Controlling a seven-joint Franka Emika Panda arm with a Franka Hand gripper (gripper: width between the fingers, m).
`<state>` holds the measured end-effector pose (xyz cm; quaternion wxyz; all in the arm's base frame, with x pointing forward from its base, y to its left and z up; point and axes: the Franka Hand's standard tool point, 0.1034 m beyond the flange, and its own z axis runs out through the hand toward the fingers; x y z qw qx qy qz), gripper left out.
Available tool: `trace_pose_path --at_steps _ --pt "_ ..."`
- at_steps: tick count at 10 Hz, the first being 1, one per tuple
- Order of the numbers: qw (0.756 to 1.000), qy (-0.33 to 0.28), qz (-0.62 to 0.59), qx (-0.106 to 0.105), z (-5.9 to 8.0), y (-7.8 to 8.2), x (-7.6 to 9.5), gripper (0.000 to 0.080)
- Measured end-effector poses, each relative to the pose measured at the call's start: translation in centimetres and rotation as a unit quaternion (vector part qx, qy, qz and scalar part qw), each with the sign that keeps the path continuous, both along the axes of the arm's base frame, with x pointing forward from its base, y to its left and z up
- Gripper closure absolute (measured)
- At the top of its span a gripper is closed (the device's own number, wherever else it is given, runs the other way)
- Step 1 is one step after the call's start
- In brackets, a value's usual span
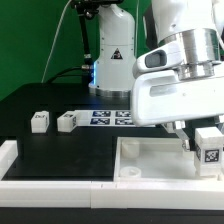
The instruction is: Assemble one leg
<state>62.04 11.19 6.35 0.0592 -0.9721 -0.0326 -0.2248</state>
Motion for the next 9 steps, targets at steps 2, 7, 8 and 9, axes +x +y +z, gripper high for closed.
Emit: trace_pose_path --at_steps 2,7,8,9 --pt "1.0 -0.003 0.001 -0.001 -0.03 0.04 -0.11 0.0508" --pt "1.0 -0.003 0.001 -0.001 -0.04 0.04 -0.12 0.0164" --pt "1.0 -0.003 0.001 -0.001 -0.04 0.04 -0.12 0.0152" --pt "1.0 -0.003 0.001 -0.001 -0.04 0.04 -0.12 0.015"
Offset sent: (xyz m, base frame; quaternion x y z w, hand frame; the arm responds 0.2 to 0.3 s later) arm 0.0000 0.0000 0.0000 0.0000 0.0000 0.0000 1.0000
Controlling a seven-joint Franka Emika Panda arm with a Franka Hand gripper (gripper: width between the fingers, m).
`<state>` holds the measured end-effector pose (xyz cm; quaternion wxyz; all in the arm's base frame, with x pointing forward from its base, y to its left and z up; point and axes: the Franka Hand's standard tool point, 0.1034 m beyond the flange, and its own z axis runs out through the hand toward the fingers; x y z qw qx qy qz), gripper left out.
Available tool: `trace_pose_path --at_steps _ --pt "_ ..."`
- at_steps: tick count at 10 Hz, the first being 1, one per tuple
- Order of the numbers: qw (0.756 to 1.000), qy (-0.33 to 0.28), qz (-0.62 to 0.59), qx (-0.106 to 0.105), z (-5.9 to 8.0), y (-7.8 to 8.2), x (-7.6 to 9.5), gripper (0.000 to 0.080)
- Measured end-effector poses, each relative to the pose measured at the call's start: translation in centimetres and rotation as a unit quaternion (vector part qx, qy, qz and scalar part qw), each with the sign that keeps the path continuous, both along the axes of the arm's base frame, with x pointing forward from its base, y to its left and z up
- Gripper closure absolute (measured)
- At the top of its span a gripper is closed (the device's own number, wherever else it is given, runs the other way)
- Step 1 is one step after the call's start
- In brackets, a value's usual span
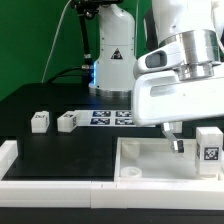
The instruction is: Assemble one leg
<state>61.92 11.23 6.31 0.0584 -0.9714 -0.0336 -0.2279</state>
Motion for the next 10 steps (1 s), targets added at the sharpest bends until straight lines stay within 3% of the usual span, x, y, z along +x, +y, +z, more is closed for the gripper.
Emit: trace_pose_path --at_steps 1,5,8,10 --pt "1.0 0.0 0.0 0.0 0.2 0.0 0.0 0.015" --pt "1.0 -0.007 0.004 0.001 4.0 0.0 0.4 0.015" --pt "0.999 0.032 0.01 0.003 3.3 0.3 -0.2 0.015" --pt "0.988 0.15 0.028 0.013 3.5 1.0 -0.9 0.015"
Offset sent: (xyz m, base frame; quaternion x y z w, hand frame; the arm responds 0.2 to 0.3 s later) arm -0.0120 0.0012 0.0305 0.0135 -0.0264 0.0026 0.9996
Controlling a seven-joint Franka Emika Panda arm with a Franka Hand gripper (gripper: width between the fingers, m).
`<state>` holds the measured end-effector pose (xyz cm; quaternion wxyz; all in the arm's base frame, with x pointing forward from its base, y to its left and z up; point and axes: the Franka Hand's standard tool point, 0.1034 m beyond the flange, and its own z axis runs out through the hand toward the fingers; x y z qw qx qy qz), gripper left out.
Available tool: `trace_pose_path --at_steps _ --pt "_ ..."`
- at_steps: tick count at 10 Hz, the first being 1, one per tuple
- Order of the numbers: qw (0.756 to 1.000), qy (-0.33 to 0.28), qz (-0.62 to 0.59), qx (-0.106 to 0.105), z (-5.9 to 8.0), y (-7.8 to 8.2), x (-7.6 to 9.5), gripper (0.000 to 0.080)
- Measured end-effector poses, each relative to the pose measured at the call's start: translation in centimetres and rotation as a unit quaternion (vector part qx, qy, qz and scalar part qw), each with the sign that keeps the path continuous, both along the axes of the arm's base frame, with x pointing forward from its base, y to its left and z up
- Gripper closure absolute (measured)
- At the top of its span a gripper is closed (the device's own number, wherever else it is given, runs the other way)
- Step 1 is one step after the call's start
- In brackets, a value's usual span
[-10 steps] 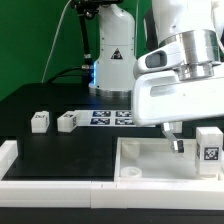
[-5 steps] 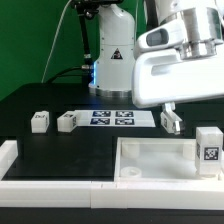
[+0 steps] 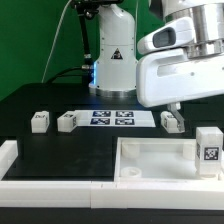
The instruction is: Assemble one leg
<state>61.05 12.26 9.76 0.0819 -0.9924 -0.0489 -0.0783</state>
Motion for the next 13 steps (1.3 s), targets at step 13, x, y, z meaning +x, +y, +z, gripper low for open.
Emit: trace_pose_path --at_steps 13 --pt "0.984 0.169 -0.001 -0.057 -0.7 -1.6 0.8 0.015"
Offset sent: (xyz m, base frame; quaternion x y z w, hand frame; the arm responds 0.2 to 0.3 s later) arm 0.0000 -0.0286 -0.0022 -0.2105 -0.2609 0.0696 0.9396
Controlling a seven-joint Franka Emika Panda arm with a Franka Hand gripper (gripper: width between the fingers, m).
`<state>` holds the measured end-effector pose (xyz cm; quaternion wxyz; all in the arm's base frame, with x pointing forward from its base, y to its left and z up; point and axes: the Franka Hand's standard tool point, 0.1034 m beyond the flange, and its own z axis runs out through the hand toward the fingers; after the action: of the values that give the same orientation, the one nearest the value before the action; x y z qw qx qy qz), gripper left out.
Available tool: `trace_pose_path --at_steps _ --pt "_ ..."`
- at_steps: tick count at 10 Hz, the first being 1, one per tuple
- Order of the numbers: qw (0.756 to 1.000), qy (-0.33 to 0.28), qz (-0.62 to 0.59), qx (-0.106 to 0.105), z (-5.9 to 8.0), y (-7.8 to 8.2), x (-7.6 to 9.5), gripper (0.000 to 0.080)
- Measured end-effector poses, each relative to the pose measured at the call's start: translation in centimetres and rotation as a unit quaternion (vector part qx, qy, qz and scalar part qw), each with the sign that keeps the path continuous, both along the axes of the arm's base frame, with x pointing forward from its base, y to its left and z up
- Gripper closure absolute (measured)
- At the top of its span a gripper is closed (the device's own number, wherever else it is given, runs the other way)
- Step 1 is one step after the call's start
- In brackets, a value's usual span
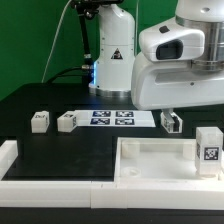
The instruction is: Assemble one leg
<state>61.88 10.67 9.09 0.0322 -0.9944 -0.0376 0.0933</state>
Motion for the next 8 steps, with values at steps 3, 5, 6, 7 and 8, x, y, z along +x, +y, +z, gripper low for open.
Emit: trace_pose_path --at_steps 3,5,6,7,8 --pt "1.0 -0.004 -0.009 0.0 -0.5 0.4 0.9 0.015" --pt "1.0 -0.006 0.002 0.004 -0.6 0.0 1.2 0.015" --pt "1.0 -0.006 0.003 0.004 -0.6 0.1 1.2 0.015" --pt "1.0 -0.006 0.004 0.004 -0.6 0.2 1.2 0.015" --pt "1.0 -0.006 0.003 0.004 -0.6 0.1 1.2 0.015"
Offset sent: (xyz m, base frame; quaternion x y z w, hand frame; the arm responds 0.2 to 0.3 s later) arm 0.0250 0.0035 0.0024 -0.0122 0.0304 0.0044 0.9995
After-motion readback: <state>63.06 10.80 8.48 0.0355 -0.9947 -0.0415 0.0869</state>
